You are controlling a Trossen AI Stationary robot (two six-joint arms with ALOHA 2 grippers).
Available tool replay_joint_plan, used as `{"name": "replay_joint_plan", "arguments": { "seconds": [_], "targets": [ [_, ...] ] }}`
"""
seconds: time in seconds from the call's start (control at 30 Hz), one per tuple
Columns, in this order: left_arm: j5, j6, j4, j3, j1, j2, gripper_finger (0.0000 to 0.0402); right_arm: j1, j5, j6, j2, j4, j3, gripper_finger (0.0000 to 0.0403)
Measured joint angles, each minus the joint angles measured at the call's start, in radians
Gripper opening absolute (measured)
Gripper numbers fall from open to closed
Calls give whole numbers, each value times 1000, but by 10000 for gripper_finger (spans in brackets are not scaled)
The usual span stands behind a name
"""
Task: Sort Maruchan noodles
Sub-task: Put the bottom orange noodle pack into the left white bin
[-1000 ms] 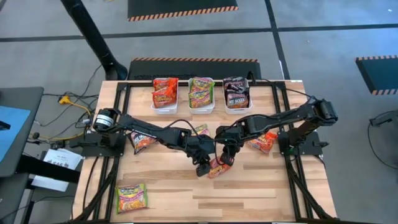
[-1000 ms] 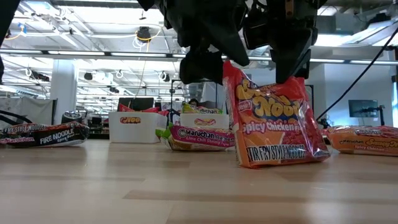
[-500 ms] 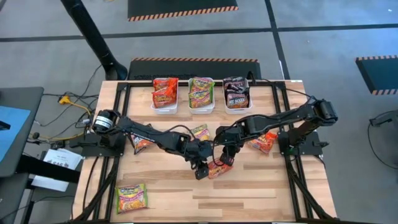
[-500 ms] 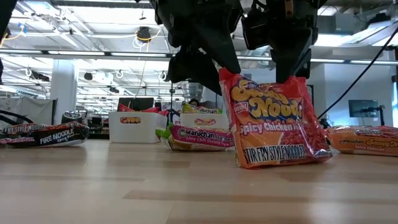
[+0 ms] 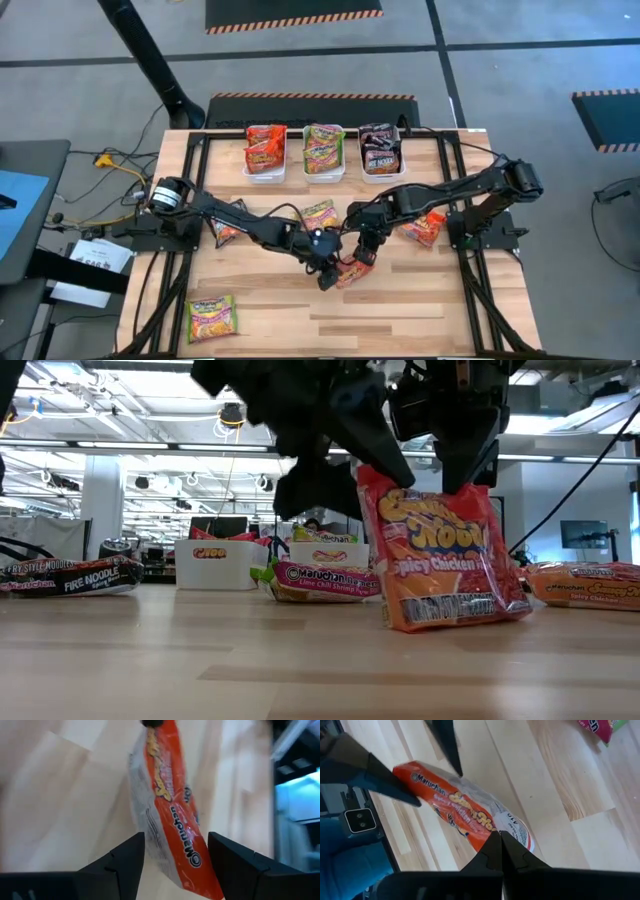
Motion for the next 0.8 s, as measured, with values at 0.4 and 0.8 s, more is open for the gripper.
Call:
{"name": "replay_joint_plan", "arguments": {
  "seconds": [0.4, 0.8],
  "targets": [
    [48, -19, 169, -91, 16, 0, 202, 0, 0, -3, 0, 0, 0, 4],
    [14, 13, 154, -91, 27, 0, 11, 0, 2, 15, 0, 12, 0, 4]
  ]
}}
